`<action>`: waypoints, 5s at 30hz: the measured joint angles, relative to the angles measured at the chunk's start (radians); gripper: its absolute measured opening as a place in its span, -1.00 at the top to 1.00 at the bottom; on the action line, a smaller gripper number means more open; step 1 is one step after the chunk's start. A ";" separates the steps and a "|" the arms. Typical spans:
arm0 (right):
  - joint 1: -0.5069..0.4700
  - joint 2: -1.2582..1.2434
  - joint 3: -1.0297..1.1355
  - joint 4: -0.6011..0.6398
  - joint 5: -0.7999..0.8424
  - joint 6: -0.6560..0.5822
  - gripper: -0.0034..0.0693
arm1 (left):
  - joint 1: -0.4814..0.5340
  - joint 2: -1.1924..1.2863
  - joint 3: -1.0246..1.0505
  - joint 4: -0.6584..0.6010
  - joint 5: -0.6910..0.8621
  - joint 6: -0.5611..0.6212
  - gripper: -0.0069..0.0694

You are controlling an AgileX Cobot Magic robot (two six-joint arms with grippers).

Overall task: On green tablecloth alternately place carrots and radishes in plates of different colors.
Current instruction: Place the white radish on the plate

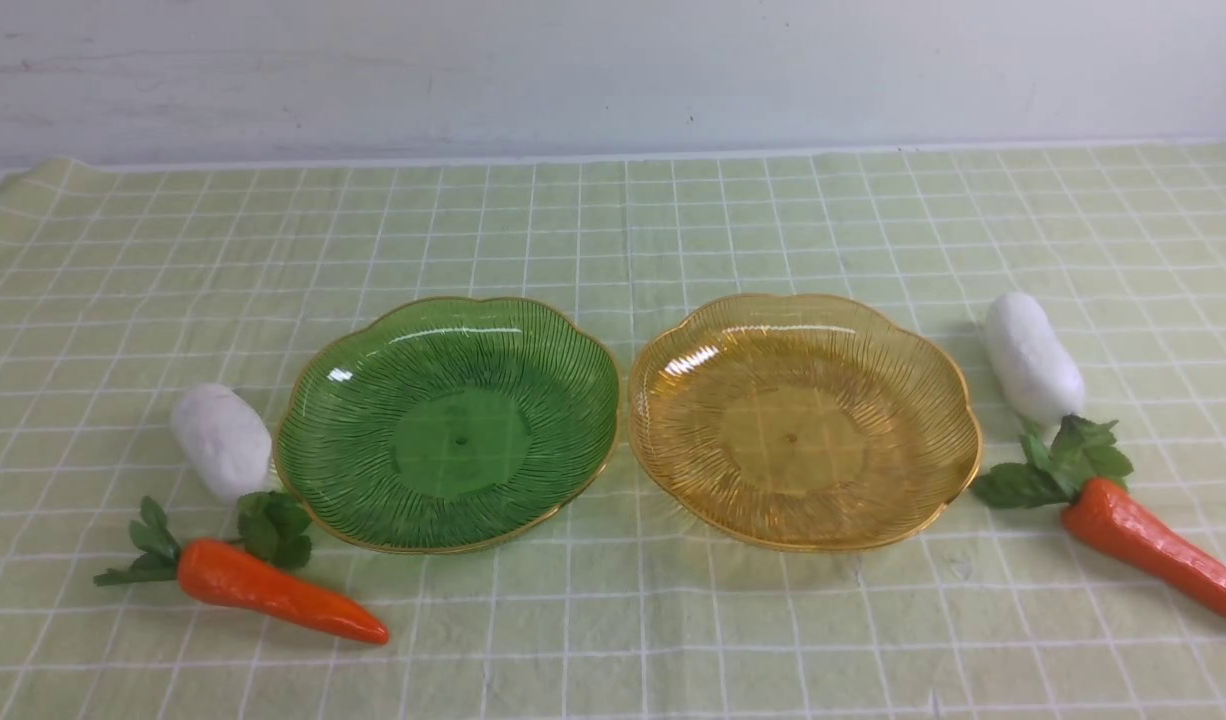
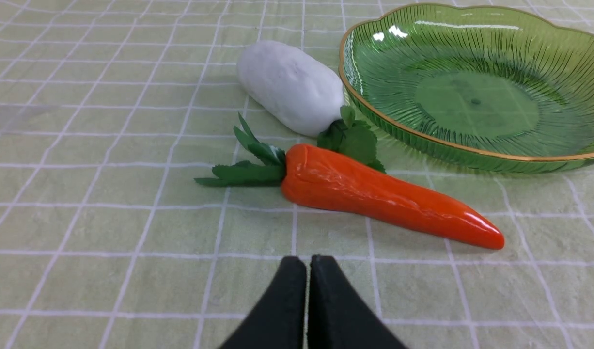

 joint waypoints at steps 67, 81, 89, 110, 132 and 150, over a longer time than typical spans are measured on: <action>0.000 1.515 -0.997 0.100 0.156 0.303 0.29 | 0.000 0.986 -0.582 -0.488 0.606 0.183 0.83; 0.000 1.889 -1.217 0.045 0.005 0.190 -0.52 | 0.000 0.986 -0.582 -0.502 0.614 0.183 0.83; 0.000 2.025 -1.231 0.000 -0.061 0.190 -0.51 | 0.000 0.986 -0.582 -0.516 0.628 0.183 0.83; 0.038 1.734 -1.232 0.225 0.178 0.187 -0.31 | 0.000 0.986 -0.582 -0.515 0.618 0.183 0.81; 0.240 1.908 -1.232 0.322 0.051 -0.123 -0.65 | 0.000 0.986 -0.582 -0.515 0.607 0.184 0.80; 0.240 1.582 -1.232 0.255 0.381 -0.124 -0.26 | 0.000 0.986 -0.582 -0.514 0.607 0.184 0.80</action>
